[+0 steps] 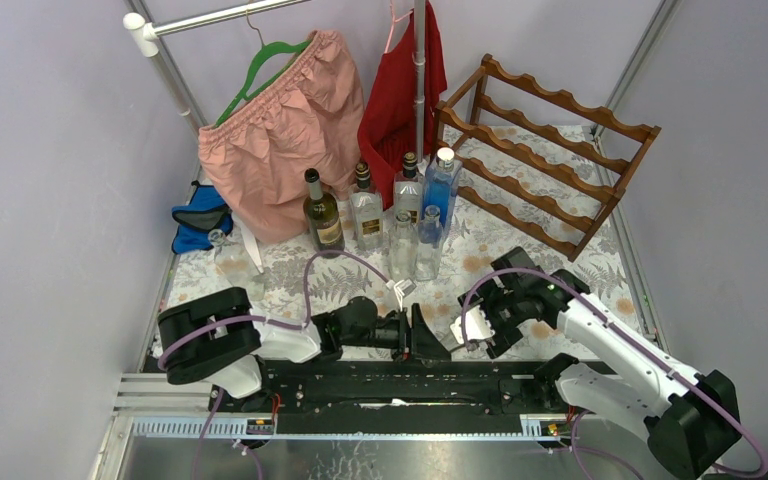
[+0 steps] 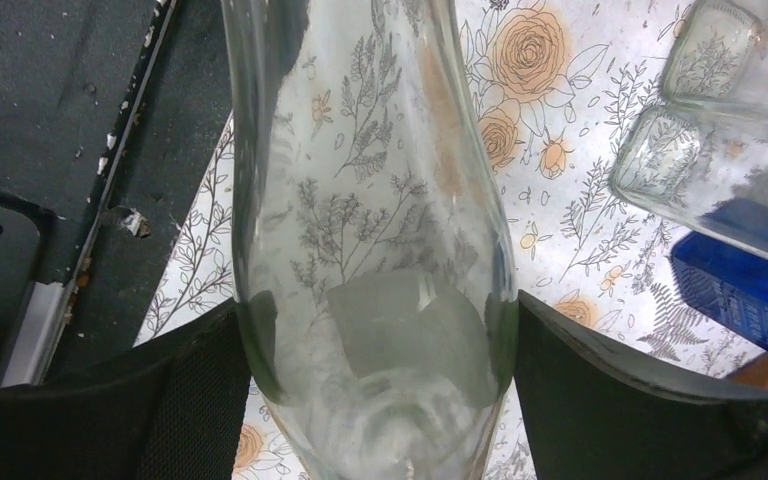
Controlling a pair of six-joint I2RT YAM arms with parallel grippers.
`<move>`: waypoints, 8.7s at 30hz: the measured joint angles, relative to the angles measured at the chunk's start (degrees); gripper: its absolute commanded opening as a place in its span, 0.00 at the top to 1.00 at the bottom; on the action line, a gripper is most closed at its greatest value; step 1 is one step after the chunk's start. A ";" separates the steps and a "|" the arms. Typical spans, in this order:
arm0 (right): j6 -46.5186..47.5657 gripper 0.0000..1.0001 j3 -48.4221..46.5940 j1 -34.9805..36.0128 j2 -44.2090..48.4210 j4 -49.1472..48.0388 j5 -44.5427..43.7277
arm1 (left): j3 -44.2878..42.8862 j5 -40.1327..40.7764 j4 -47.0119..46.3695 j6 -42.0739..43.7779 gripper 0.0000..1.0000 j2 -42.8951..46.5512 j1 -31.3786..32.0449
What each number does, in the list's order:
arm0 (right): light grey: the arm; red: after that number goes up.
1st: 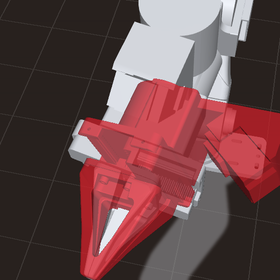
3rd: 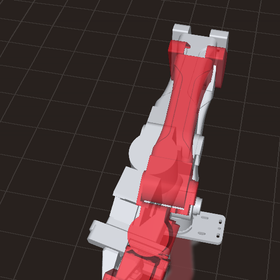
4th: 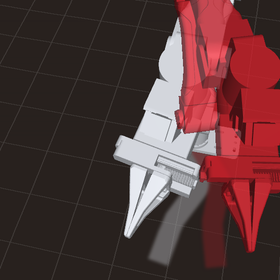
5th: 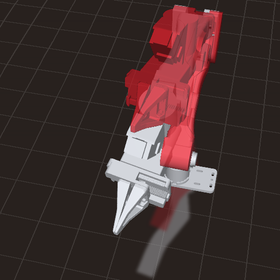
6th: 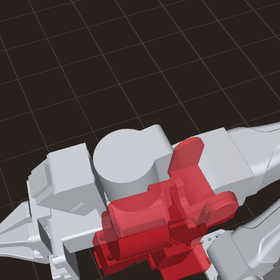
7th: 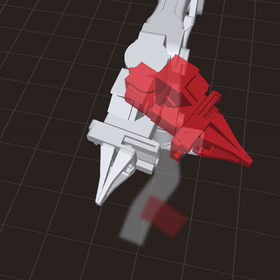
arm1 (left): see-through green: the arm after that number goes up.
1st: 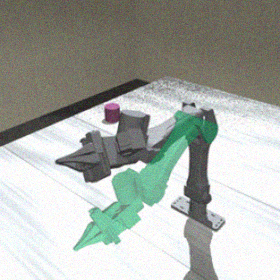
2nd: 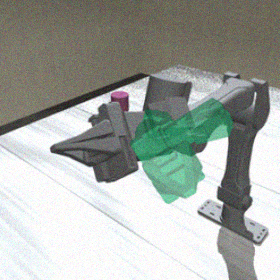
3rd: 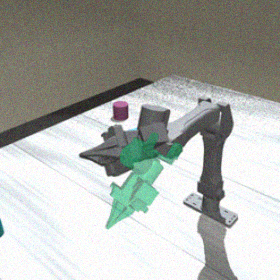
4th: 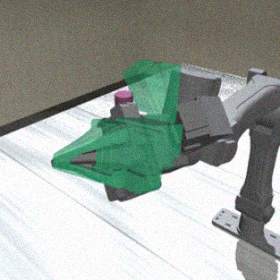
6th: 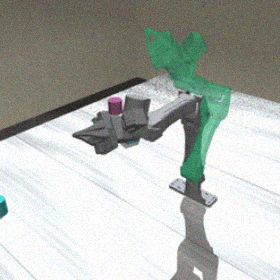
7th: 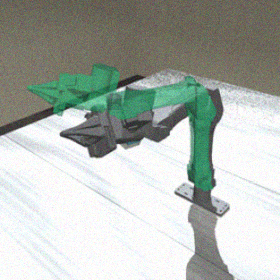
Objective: Put the wine bottle on the wine rack
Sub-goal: Pick up the wine bottle from the center of the board, then place the wine bottle in the wine rack.
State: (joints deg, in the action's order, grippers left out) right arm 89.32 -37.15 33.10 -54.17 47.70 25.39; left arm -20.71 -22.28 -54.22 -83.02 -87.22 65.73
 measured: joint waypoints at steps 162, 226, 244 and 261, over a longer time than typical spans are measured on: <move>-29.24 0.00 -30.56 14.19 -11.21 5.99 -2.14 | 7.93 -3.13 -25.33 -1.75 1.00 -14.80 -4.39; -54.77 0.00 -51.63 -21.46 -12.61 8.28 15.67 | -7.74 31.85 -16.85 0.44 1.00 -18.56 5.53; -56.76 0.00 -50.73 -25.88 -12.24 8.11 16.11 | -19.19 38.60 -16.85 0.33 1.00 -30.10 6.27; -57.51 0.00 -49.20 -27.54 -11.43 8.11 16.37 | -26.99 42.32 -17.27 -0.15 1.00 -35.69 5.73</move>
State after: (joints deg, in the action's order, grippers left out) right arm 31.81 -86.35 5.56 -65.60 55.81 41.76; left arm -47.70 20.03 -71.48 -83.18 -122.91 71.46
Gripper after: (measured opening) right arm 0.995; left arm 0.426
